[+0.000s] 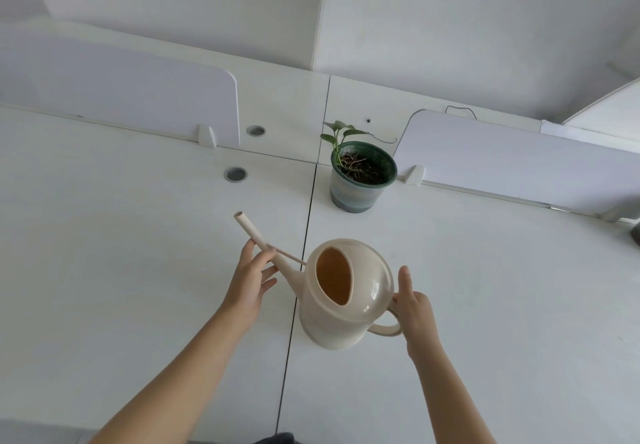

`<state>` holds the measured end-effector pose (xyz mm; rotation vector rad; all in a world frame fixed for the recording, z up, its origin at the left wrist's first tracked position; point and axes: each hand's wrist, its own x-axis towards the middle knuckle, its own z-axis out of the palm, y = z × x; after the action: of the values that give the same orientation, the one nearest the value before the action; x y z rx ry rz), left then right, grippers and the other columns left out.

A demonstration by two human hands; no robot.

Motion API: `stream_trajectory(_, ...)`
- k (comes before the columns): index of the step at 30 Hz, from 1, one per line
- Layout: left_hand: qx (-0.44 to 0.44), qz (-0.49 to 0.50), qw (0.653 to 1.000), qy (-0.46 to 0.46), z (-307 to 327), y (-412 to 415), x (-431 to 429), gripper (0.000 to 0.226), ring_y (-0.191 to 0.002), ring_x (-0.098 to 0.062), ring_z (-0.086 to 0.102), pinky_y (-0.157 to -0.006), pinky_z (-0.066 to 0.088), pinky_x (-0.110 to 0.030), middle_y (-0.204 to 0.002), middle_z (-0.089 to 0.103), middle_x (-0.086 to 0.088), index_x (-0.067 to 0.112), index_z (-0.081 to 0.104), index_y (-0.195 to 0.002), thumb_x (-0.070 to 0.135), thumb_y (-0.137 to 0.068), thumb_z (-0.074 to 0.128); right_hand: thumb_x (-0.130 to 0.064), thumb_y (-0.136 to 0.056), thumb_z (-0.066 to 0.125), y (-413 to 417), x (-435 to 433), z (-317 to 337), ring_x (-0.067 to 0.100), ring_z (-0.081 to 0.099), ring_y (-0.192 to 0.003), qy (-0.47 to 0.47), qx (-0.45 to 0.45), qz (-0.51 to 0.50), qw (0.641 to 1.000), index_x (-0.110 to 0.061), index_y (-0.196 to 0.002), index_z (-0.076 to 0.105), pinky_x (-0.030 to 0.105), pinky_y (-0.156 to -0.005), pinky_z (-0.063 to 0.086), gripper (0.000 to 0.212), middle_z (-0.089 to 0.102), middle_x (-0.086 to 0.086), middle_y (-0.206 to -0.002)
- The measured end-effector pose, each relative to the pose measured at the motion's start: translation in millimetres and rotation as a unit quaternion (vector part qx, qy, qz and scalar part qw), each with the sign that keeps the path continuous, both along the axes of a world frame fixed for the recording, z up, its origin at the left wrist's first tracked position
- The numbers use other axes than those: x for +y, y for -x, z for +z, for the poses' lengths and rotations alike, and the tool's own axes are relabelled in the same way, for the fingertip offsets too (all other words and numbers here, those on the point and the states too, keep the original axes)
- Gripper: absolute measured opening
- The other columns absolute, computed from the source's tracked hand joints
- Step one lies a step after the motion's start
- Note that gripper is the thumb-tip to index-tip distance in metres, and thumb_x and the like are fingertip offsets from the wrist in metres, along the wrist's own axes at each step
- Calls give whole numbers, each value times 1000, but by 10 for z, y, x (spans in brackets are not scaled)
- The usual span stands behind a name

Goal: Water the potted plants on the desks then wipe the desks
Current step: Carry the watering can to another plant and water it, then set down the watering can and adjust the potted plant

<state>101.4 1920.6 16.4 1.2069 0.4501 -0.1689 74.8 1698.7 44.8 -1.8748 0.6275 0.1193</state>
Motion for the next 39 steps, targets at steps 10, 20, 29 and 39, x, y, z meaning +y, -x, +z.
stream_trajectory(10,1,18,1000,6,-43,125,-89,47,-122,-26,50,-108,29,-39,-122,52,1,24,31,-141,20,-95,41,-50,-95,26,0,-32,-124,15,33,-51,-2,0,0,1000,-17,-18,28,27,-53,25,83,34,-11,-29)
stream_trajectory(20,77,-40,984,-156,64,164,-29,59,-115,-25,53,-98,40,-36,-130,49,-5,21,26,-144,30,-90,48,-43,-96,30,-110,-169,-229,16,41,-48,10,-16,35,999,-14,-38,38,25,-53,28,65,44,-10,-34)
stream_trajectory(29,-26,10,960,-278,665,-314,-52,22,-85,-24,65,-79,44,-32,-90,69,-1,27,60,-74,41,-67,45,-39,-95,37,-791,-401,-116,26,63,-90,29,-75,40,996,-15,-62,61,37,-81,45,48,68,9,-85)
stream_trajectory(39,-47,-102,928,-356,248,-1662,-482,55,-139,-22,29,-113,23,-35,-151,32,-6,13,28,-144,26,-92,44,-35,-94,39,-1756,-471,-114,22,57,-88,-7,-67,12,998,-13,-85,58,35,-79,42,30,62,3,-89)
